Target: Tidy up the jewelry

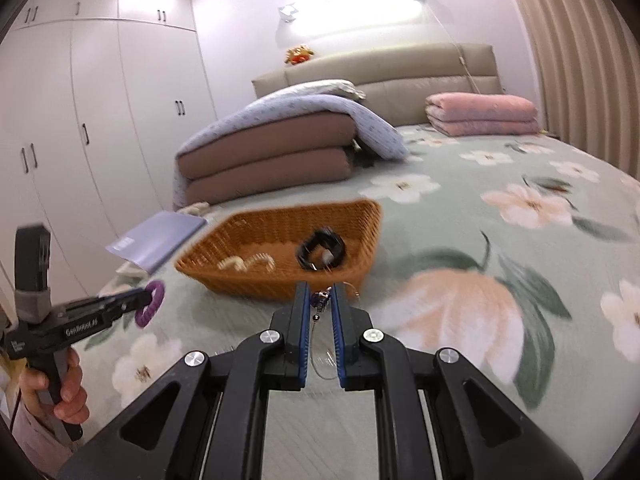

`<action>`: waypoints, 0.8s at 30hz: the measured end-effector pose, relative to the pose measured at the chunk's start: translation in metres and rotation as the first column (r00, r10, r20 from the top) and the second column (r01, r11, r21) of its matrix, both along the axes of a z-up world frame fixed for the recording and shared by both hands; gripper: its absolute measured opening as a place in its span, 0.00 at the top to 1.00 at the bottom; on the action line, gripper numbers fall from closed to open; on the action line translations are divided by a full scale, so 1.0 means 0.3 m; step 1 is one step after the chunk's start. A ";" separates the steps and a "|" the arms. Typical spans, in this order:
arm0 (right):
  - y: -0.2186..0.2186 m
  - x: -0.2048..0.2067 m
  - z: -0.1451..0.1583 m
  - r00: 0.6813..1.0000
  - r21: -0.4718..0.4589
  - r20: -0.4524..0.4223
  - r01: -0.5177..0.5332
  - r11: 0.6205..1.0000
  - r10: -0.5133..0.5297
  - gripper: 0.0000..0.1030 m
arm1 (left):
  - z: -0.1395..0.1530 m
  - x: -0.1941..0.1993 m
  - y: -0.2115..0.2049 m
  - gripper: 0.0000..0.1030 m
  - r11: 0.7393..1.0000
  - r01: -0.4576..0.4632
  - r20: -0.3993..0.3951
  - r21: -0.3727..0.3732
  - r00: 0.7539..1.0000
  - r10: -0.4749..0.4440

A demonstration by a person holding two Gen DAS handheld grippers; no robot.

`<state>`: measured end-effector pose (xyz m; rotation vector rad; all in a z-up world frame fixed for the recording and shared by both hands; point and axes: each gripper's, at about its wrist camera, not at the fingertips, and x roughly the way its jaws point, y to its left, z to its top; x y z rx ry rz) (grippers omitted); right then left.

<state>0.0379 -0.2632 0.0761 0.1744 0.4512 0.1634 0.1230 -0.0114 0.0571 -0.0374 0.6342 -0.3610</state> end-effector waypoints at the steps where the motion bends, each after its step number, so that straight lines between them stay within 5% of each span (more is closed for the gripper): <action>1: 0.014 0.025 0.022 1.000 0.006 0.010 -0.018 1.000 0.018 0.87 | 0.043 0.023 -0.018 0.90 1.000 -0.013 0.031 0.008 0.999 0.013; 6: 0.101 0.164 0.113 0.996 -0.028 0.063 -0.060 0.998 0.061 0.87 | 0.133 0.139 -0.069 0.90 0.999 -0.030 0.105 -0.022 0.994 0.032; 13: 0.171 0.381 0.155 0.992 0.001 0.084 -0.096 0.995 0.095 0.87 | 0.119 0.312 -0.117 0.90 0.997 -0.068 0.130 -0.024 0.989 0.070; 24: 0.210 0.597 -0.070 0.990 0.004 -0.091 -0.105 0.994 0.105 0.87 | -0.056 0.451 -0.127 0.90 0.999 -0.045 0.021 -0.030 0.999 0.045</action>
